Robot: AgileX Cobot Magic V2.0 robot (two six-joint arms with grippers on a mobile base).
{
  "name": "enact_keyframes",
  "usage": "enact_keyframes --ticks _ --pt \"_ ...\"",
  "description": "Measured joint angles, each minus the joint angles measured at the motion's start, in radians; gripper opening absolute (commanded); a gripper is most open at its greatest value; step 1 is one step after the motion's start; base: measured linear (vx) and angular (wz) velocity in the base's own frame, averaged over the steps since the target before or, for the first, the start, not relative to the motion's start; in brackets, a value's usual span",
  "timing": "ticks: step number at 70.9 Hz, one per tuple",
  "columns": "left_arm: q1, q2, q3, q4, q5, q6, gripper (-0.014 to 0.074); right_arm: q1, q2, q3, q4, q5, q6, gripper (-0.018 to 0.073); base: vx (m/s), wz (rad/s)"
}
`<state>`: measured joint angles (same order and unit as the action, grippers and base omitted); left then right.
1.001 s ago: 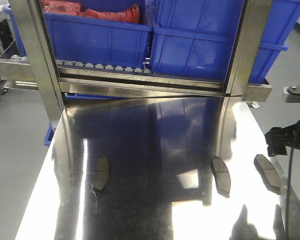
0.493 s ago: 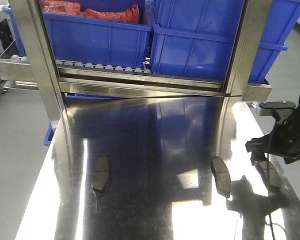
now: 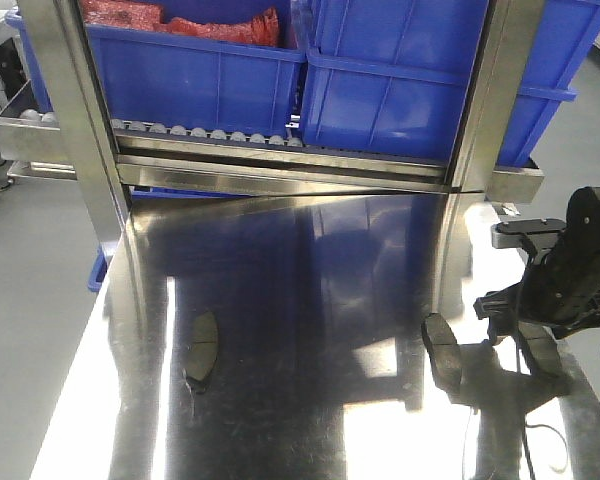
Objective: Move and align brake pads A on conveyor
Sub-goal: 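Close the right gripper on the brake pad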
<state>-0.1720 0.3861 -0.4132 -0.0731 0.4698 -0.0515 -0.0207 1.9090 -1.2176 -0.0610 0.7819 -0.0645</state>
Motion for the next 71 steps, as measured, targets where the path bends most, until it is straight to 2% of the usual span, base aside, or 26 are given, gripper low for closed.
enact_keyframes --ticks 41,71 --pt "0.0 0.0 0.0 0.0 0.0 0.0 0.0192 0.0 0.02 -0.008 0.001 0.006 0.003 0.0454 0.0 0.0" --pt "0.0 0.0 0.0 0.0 0.0 0.0 0.0192 0.0 0.023 -0.011 0.0 0.037 0.007 0.0452 0.0 0.0"
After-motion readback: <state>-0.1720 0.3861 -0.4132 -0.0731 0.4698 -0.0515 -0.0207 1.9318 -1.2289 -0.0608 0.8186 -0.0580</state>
